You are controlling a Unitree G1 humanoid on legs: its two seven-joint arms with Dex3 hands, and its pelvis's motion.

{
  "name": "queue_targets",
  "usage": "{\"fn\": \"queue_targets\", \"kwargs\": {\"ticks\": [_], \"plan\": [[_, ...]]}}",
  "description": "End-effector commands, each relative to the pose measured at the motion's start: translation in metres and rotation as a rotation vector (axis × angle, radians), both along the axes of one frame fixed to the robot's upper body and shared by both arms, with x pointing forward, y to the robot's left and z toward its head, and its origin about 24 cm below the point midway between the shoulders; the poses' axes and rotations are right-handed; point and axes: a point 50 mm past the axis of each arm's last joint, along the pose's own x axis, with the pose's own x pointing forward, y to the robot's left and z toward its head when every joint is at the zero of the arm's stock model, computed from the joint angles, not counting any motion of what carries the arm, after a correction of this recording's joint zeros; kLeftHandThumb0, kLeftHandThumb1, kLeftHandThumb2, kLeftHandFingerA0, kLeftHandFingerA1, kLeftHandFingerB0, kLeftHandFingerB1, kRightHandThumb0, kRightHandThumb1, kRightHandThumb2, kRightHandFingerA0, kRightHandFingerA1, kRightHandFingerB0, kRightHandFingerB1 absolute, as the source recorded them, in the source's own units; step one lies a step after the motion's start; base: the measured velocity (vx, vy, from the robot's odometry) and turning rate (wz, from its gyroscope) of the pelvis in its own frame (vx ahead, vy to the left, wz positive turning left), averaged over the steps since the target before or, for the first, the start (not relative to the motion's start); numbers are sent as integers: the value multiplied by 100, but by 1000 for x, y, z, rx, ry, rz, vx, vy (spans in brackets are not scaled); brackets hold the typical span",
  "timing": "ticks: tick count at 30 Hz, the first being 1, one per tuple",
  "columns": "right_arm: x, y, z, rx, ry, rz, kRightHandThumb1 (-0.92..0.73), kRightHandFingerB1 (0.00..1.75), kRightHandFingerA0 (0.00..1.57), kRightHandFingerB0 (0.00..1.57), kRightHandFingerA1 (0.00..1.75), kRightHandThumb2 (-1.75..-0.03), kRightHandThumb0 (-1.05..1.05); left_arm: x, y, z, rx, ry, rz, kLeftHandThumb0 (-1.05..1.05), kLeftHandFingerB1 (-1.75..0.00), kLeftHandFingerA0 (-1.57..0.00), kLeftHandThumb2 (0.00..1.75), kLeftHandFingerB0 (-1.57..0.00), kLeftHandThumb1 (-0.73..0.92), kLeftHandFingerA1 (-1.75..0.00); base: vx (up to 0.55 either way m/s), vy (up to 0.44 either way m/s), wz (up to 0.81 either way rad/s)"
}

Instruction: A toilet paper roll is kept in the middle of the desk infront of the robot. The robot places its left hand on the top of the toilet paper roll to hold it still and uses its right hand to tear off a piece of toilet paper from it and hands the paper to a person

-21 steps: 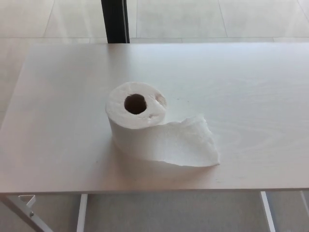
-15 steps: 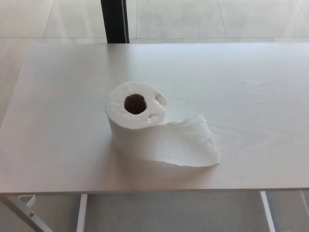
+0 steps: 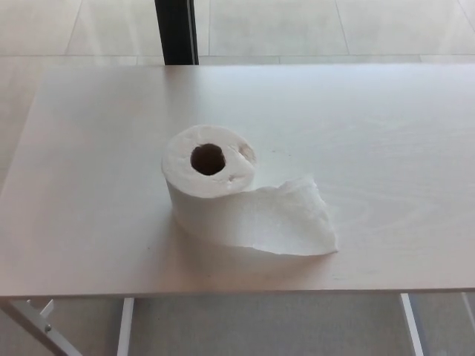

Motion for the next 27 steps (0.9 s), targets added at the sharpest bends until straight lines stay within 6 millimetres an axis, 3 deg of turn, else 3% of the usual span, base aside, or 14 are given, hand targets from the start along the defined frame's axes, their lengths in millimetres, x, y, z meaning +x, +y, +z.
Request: {"fn": "queue_targets", "kwargs": {"ticks": [1, 2, 3, 4, 5, 6, 7, 8, 10, 11, 12, 17, 20, 27], "plan": [[97, 75, 161, -311, -684, 356, -53, 46, 24, 19, 57, -92, -77, 133, -76, 199, 429, -729, -356, -79, -55, -52, 61, -51, 68, -72, 0, 0, 0], [109, 93, 172, -344, -719, 417, -53, 46, 27, 21, 57, -92, -76, 144, -95, 214, 439, -785, -404, -70, -47, -48, 61, -50, 68, -62, 0, 0, 0], [109, 93, 171, -343, -716, 416, -53, 46, 27, 21, 57, -92, -76, 144, -95, 213, 437, -782, -403, -70, -47, -48, 61, -50, 68, -62, 0, 0, 0], [115, 103, 174, -349, -727, 463, -68, 32, 31, 29, 47, -62, -75, 149, -107, 218, 429, -818, -446, -58, -42, -43, 61, -46, 68, -57, 0, 0, 0], [121, 113, 177, -355, -731, 509, -57, 36, 30, 27, 51, -71, -81, 154, -119, 222, 433, -842, -481, -52, -42, -44, 60, -45, 69, -54, 0, 0, 0], [126, 123, 179, -360, -728, 546, -57, 36, 30, 27, 51, -71, -81, 158, -129, 226, 443, -855, -506, -52, -42, -44, 60, -45, 69, -54, 0, 0, 0], [143, 150, 178, -418, -709, 685, -69, 32, 30, 29, 46, -62, -77, 173, -160, 233, 419, -919, -598, -36, -46, -39, 59, -40, 71, -52, 0, 0, 0], [143, 151, 178, -417, -707, 685, -69, 32, 30, 29, 46, -62, -77, 173, -160, 233, 418, -917, -596, -36, -46, -39, 59, -40, 71, -52, 0, 0, 0], [164, 191, 168, -435, -576, 849, -65, 32, 24, 32, 39, -60, -69, 195, -190, 234, 410, -978, -665, -36, -45, -38, 60, -42, 72, -53, 0, 0, 0], [169, 199, 164, -435, -552, 878, -61, 32, 24, 32, 38, -59, -65, 199, -198, 234, 396, -989, -681, -48, -56, -34, 93, -33, 52, -61, 0, 0, 0], [175, 210, 157, -427, -515, 924, -62, 31, 24, 33, 40, -58, -61, 204, -210, 233, 355, -1014, -697, -45, -44, -38, 60, -44, 69, -55, 0, 0, 0], [193, 261, 120, -358, -413, 1106, -59, 33, 27, 35, 48, -58, -60, 212, -264, 229, 422, -987, -872, -45, -45, -39, 61, -47, 72, -55, 0, 0, 0], [202, 278, 94, -342, -308, 1158, -60, 35, 32, 39, 45, -58, -60, 215, -284, 218, 441, -916, -958, -44, -46, -39, 61, -47, 71, -56, 0, 0, 0], [211, 287, 70, -300, -179, 1172, -60, 39, 36, 40, 49, -58, -54, 219, -306, 200, 505, -837, -1033, -43, -48, -45, 60, -51, 69, -57, 0, 0, 0]]}}
